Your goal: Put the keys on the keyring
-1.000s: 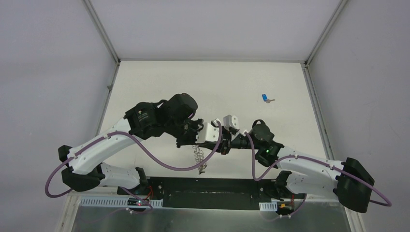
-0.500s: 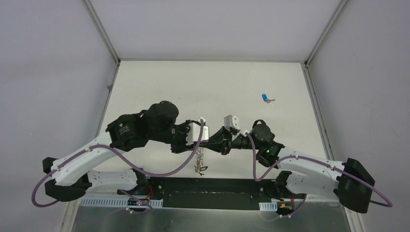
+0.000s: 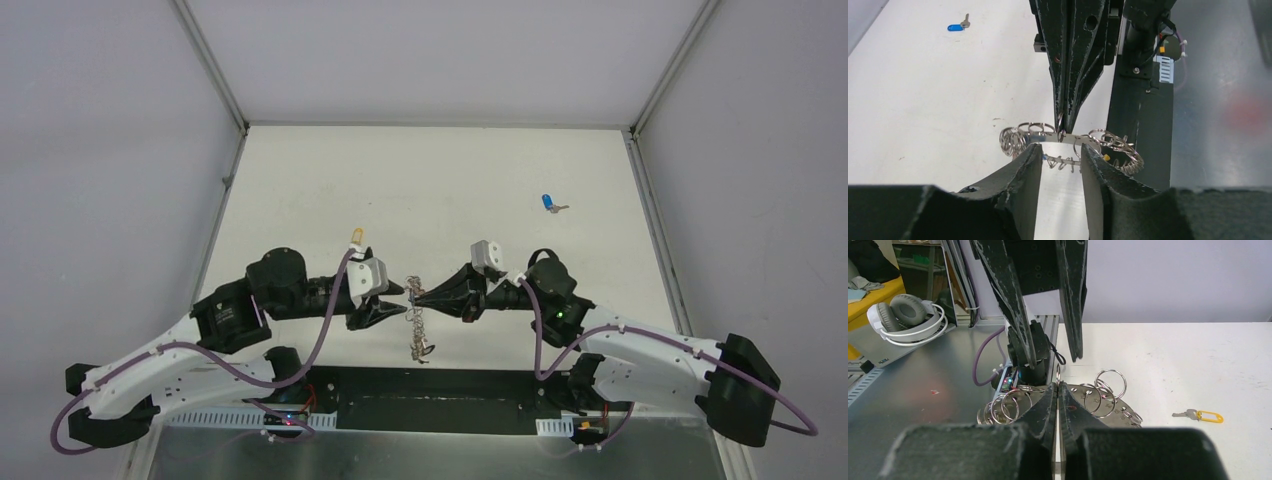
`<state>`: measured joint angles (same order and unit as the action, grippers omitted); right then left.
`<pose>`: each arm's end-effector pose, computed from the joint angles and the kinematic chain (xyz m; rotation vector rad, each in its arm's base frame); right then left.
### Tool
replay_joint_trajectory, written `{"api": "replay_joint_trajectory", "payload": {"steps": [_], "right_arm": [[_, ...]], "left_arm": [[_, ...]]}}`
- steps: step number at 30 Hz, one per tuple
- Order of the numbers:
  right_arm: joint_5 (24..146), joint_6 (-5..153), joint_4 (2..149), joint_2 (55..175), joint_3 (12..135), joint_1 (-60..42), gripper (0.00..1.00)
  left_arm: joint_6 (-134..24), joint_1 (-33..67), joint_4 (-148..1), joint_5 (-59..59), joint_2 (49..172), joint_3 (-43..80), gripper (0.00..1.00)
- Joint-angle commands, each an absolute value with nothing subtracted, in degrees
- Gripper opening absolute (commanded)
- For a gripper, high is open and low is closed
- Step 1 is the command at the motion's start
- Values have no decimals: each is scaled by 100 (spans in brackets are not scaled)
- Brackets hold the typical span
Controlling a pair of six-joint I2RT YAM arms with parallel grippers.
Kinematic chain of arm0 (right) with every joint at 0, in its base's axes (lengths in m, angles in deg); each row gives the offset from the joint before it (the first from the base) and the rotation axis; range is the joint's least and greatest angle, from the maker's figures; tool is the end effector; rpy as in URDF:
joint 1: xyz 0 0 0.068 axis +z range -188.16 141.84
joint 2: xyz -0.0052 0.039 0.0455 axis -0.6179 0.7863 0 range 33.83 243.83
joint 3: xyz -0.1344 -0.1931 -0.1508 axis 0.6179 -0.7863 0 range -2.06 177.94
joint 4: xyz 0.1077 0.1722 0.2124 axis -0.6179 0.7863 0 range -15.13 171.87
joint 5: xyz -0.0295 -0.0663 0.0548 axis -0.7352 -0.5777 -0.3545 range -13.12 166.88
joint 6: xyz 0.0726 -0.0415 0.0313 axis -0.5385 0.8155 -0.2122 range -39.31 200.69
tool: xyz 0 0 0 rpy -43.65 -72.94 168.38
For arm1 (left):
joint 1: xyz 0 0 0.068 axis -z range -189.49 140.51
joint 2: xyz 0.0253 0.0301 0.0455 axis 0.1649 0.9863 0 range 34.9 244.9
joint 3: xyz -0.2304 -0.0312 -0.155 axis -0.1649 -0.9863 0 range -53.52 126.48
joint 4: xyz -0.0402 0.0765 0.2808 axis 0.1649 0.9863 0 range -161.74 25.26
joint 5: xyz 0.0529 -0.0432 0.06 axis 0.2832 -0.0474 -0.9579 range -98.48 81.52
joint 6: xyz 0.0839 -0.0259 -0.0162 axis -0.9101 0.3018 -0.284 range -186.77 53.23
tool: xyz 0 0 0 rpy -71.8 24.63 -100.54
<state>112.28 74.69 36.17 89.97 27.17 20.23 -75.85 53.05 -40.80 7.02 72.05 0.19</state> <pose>0.1081 0.2637 0.2940 -1.1418 1.0415 1.3313 0.0737 -0.1878 0.3766 1.2728 1.4215 -0.8931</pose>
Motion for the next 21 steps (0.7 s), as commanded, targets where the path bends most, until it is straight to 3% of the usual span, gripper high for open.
{"api": "replay_joint_trajectory", "payload": {"steps": [1, 6, 11, 17, 21], "right_arm": [[11313, 7480, 3363, 8790, 2756, 2046, 0], [11242, 7493, 3416, 8741, 2739, 2046, 0], [11186, 7491, 3417, 8703, 2721, 2046, 0], [11151, 7503, 3426, 8700, 2712, 2046, 0], [11115, 7498, 3426, 8728, 2713, 2046, 0]], "left_arm": [[-7086, 5288, -5234, 872, 7308, -215, 33], [-7092, 5293, -5266, 880, 7567, -186, 30], [-7183, 5283, -5236, 900, 7689, -164, 20], [-7284, 5292, -4955, 815, 7640, -34, 31], [-7369, 5288, -4676, 711, 7557, 35, 31]]}}
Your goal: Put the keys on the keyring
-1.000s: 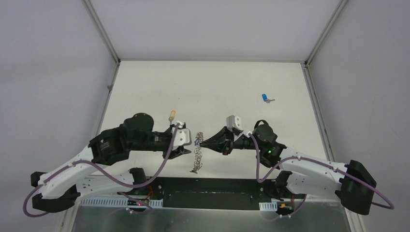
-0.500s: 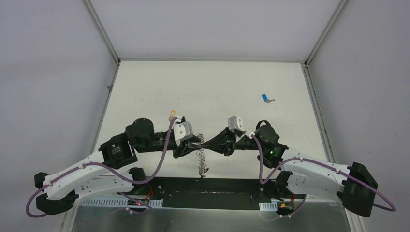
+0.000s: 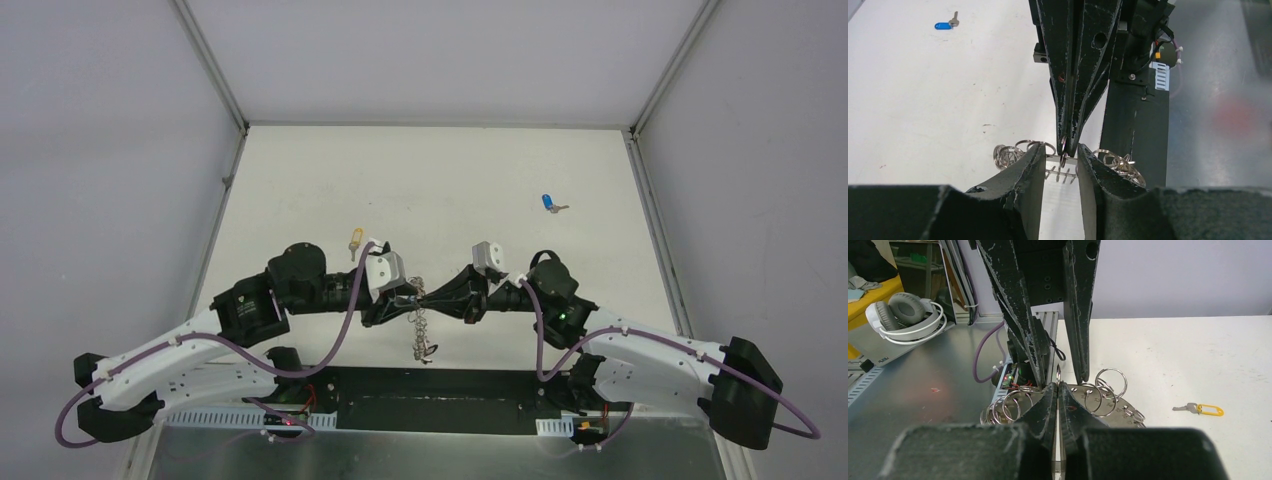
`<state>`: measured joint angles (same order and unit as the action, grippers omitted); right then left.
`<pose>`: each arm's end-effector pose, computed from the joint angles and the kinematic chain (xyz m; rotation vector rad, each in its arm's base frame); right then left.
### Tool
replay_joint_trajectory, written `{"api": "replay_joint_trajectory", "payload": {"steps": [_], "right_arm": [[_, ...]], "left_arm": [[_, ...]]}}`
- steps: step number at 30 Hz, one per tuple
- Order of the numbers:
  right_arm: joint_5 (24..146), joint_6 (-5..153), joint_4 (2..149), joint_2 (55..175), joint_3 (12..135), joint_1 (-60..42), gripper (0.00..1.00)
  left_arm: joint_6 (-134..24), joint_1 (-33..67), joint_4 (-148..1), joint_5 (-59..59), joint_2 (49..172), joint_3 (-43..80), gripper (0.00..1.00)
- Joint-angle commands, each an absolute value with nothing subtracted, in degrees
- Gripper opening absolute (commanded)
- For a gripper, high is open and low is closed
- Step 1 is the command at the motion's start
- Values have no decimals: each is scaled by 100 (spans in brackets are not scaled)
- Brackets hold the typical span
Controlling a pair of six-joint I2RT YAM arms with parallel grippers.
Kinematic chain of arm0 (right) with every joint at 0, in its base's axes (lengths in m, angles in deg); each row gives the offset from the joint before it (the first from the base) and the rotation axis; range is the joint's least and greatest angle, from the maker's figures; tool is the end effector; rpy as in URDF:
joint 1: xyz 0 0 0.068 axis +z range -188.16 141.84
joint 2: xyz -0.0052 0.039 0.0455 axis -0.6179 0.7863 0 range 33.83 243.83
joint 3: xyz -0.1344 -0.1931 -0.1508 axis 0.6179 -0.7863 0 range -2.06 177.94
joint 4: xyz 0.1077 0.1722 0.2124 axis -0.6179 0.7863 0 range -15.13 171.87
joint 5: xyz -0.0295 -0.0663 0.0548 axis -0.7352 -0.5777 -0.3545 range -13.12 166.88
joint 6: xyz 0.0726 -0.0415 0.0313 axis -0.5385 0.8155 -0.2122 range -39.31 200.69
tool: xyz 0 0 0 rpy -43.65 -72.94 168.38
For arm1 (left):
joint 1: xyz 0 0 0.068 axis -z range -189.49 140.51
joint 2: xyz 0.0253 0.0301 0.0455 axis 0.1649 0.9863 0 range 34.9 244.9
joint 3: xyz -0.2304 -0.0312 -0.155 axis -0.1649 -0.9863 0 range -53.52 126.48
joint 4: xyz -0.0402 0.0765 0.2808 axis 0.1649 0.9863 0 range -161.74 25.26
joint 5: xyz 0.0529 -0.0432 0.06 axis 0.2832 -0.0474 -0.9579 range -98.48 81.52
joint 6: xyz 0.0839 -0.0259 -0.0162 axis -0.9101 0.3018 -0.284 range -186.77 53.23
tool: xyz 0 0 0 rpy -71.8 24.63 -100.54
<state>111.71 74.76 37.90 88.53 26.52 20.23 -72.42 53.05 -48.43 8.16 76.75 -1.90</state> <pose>0.1067 0.2602 0.2918 -1.1397 1.0624 1.3248 0.0856 -0.2140 0.3654 1.2415 1.4450 -0.9537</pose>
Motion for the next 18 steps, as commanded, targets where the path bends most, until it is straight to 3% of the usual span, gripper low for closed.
{"api": "replay_joint_trajectory", "payload": {"steps": [1, 6, 10, 15, 18], "right_arm": [[11085, 7494, 3428, 8729, 2712, 2046, 0], [11037, 7493, 3435, 8734, 2707, 2048, 0], [11053, 7498, 3443, 8751, 2720, 2046, 0], [11059, 7497, 3444, 8762, 2738, 2046, 0], [11070, 7490, 3444, 8766, 2738, 2042, 0]], "left_arm": [[-7375, 5285, -4619, 700, 7554, 33, 31], [-7380, 5287, -4461, 706, 7573, 23, 28], [-7380, 5284, -4452, 740, 7618, 39, 20], [-7424, 5286, -4462, 858, 7693, 68, 2], [-7411, 5291, -4474, 866, 7721, 85, 0]]}}
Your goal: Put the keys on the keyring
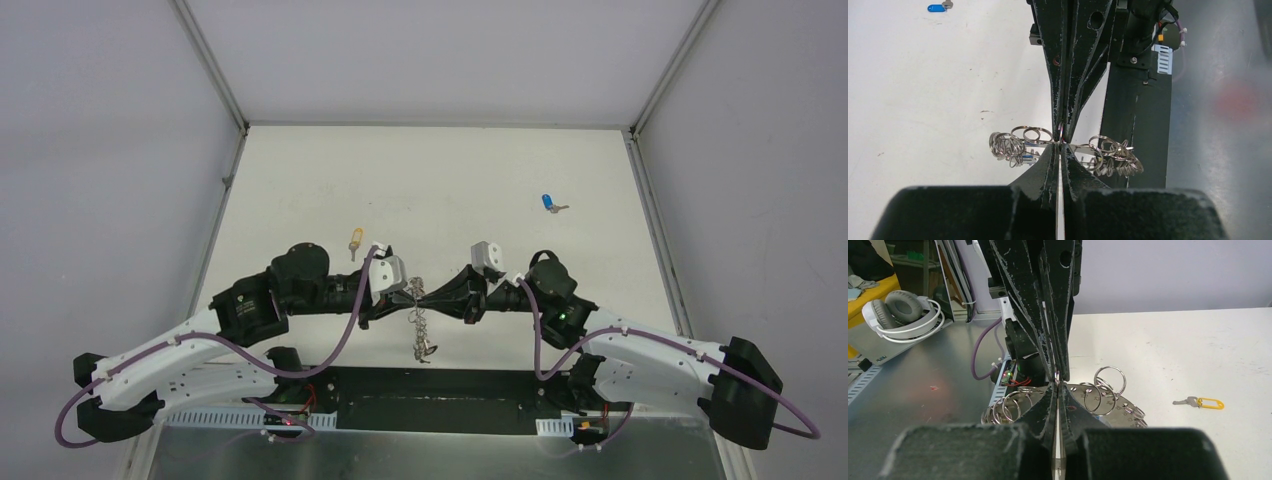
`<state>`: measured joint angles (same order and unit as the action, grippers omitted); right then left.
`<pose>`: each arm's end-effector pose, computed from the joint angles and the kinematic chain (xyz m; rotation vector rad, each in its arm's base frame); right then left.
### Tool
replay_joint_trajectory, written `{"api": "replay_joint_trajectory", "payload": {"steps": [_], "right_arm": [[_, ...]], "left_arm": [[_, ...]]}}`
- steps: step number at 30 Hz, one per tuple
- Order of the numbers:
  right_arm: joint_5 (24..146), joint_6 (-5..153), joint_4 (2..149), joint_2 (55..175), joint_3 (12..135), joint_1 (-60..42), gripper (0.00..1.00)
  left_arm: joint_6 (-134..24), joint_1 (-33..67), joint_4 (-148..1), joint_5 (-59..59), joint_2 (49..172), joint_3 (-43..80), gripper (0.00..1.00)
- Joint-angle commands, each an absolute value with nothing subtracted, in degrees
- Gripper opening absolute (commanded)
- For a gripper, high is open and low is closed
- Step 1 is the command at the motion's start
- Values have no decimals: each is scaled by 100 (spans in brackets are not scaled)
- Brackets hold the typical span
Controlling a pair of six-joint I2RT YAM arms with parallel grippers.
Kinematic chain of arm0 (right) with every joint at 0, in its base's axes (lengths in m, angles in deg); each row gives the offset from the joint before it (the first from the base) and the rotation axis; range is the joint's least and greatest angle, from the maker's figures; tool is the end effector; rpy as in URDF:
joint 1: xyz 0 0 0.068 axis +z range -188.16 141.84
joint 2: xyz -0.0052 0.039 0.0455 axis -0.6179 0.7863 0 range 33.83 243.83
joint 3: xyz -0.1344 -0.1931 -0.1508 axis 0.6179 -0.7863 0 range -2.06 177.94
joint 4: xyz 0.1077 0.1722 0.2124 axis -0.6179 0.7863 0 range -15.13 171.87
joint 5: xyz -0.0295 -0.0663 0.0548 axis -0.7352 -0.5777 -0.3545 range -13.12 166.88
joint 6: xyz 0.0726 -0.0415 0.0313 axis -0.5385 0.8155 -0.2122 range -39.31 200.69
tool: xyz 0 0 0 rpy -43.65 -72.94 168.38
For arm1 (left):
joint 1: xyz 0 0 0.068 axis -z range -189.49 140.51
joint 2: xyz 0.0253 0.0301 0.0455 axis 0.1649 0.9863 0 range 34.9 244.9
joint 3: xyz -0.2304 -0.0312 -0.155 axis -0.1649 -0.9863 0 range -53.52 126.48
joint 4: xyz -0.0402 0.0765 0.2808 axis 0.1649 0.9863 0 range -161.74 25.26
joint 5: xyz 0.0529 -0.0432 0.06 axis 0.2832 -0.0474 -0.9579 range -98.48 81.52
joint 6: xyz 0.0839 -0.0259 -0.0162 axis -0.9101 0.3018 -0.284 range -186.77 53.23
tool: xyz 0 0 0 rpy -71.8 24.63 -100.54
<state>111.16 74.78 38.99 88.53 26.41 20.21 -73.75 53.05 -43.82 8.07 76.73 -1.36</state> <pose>0.1077 0.2605 0.2885 -1.1389 1.0886 1.3187 0.0839 -0.2104 0.3577 1.2907 1.4933 -0.9223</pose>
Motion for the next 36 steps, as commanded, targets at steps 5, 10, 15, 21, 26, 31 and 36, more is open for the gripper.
{"api": "replay_joint_trajectory", "payload": {"steps": [5, 10, 15, 21, 26, 31, 36], "right_arm": [[11020, 7463, 3499, 8750, 2713, 2046, 0], [10673, 7466, 3614, 8555, 2640, 2046, 39], [10378, 7555, 4084, 8281, 2607, 2038, 77], [9778, 7469, 4468, 7892, 2568, 2039, 94], [8898, 7279, 4531, 7560, 2416, 2038, 100], [8231, 7139, 4602, 7314, 2302, 2038, 100], [7729, 6793, 5024, 7198, 2377, 2029, 100]], "left_arm": [[-7364, 5290, -4546, 815, 7687, 75, 0], [-7514, 5290, -4551, 707, 7633, 38, 0], [-8164, 5285, -4669, 651, 7646, -73, 0], [-9427, 5290, -4724, 1082, 7754, -195, 0], [-10546, 5283, -4920, 1158, 7585, -493, 0], [-11518, 5292, -5219, 1415, 7281, -941, 0], [-11515, 5291, -5480, 1385, 7064, -1211, 0]]}}
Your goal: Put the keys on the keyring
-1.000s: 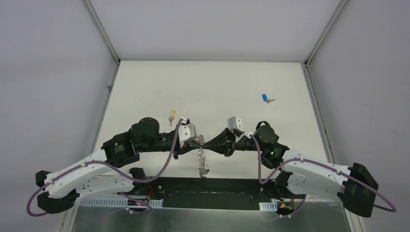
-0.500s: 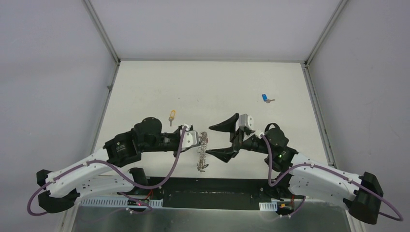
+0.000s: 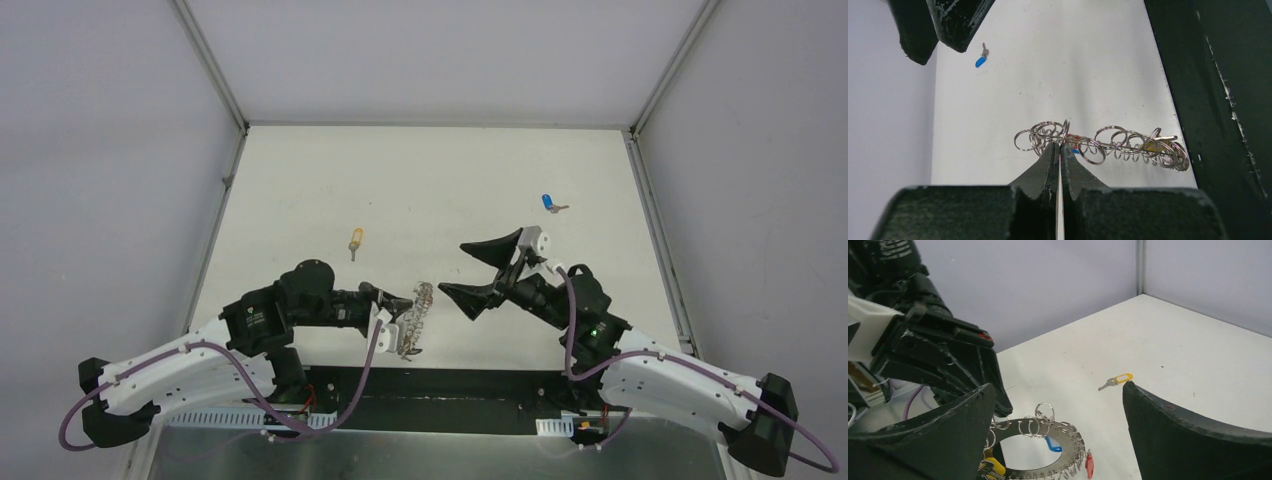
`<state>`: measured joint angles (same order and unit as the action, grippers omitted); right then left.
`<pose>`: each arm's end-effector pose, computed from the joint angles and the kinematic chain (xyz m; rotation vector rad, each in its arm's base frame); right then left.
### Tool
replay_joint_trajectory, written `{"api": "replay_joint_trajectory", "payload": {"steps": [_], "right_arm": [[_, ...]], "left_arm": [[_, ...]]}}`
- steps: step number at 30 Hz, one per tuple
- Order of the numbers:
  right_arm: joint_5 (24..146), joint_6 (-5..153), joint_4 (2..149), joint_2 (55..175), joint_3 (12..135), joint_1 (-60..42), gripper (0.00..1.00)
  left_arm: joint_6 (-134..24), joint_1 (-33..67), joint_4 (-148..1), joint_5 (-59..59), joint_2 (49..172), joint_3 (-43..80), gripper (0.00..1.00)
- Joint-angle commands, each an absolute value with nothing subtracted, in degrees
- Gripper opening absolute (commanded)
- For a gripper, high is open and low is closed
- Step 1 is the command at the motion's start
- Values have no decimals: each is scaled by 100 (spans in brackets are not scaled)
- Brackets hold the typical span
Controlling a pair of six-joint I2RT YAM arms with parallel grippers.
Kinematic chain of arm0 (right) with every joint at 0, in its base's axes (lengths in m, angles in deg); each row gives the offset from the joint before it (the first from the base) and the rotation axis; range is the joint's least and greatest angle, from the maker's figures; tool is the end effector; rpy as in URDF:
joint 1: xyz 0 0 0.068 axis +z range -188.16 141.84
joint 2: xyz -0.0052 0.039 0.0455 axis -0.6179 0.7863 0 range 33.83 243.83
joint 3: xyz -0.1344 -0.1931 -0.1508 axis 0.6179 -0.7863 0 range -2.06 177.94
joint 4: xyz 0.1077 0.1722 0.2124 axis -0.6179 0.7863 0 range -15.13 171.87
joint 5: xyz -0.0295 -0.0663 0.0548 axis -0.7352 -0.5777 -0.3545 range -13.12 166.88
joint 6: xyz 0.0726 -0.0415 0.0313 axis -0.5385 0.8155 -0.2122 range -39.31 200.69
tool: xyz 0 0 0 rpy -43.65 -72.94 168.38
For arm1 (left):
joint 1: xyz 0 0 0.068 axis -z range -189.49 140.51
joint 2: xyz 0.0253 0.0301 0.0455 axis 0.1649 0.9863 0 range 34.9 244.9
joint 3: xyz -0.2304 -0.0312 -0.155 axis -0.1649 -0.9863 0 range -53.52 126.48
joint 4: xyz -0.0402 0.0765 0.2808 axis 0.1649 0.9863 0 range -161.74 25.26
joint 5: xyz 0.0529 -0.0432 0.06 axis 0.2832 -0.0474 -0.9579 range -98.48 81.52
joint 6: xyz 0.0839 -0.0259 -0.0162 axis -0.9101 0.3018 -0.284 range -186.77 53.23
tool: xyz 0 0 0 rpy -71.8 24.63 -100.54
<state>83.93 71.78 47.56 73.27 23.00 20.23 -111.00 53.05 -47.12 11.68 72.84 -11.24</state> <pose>0.1202 0.2141 0.3087 -0.6963 1.2479 1.0642 0.0771 -0.2076 0.3093 1.6884 0.9573 -0.5517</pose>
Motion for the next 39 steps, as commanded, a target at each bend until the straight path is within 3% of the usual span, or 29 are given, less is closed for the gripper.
{"api": "replay_joint_trajectory", "payload": {"steps": [1, 9, 18, 23, 30, 35, 39], "right_arm": [[7555, 6715, 5105, 7198, 2404, 2029, 100], [7860, 5902, 6005, 7741, 2979, 1621, 100], [9994, 4629, 7572, 9321, 4545, -362, 100], [10356, 4214, 7737, 9909, 4726, -1454, 100], [9697, 3876, 8854, 10954, 5182, -2913, 98], [8787, 4384, 9751, 11827, 5801, -3391, 100], [8098, 4683, 10135, 12497, 6201, -3591, 91]], "left_arm": [[-11413, 5288, -5516, 1367, 7044, -1238, 0], [-9508, 5291, -5631, 864, 7180, -1212, 0], [-8337, 5292, -5764, 606, 7375, -1223, 0], [-7949, 5290, -5907, 513, 7569, -1195, 0], [-7770, 5289, -6141, 663, 7847, -1168, 0], [-7810, 5293, -6308, 744, 7924, -1231, 0], [-7776, 5290, -6367, 802, 7968, -1270, 0]]}}
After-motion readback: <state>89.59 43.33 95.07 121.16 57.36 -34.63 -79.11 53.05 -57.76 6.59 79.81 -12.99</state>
